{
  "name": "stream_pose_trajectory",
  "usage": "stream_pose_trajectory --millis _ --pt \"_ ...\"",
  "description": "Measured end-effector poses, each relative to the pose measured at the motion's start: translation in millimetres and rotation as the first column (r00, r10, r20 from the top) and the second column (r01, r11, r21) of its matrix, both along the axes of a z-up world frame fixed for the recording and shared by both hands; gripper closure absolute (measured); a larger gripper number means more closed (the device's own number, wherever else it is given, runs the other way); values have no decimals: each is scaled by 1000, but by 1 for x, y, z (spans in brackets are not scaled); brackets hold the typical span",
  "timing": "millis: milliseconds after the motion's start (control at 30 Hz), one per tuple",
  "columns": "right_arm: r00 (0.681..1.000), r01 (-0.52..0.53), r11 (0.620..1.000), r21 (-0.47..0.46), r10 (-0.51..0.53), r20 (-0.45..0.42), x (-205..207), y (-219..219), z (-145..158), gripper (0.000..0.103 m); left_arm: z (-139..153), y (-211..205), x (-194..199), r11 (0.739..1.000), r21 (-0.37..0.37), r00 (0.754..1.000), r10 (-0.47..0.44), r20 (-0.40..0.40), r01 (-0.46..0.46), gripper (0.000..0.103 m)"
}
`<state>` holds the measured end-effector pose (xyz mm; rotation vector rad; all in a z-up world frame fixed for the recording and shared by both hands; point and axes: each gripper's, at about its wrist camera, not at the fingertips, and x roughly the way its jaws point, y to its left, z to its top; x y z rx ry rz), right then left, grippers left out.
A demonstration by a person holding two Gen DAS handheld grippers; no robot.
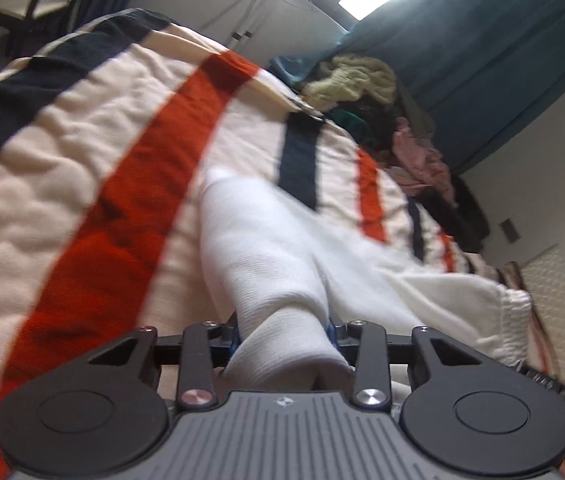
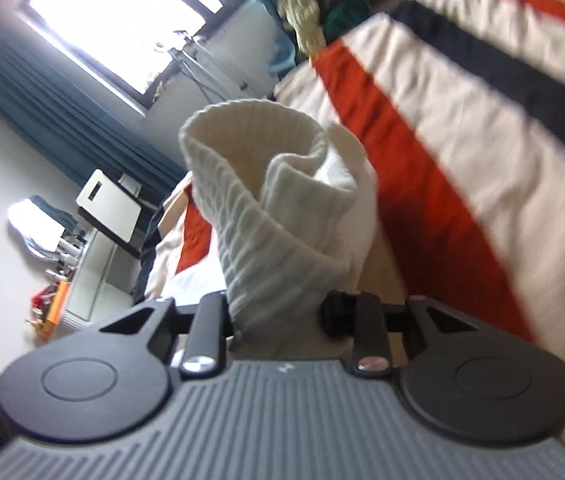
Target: Fold clothes
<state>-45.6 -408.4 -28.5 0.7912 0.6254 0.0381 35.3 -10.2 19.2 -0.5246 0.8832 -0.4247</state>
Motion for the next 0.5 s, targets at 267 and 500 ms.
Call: stream_pose_trajectory --millis 267,500 --pt "989 128 990 -63 -122 85 -21 -96 68 73 62 -130 29 986 -20 985 -164 46 165 68" --pt "958 270 961 -50 -263 115 3 -197 97 73 76 -272 106 971 -54 971 -229 61 233 68"
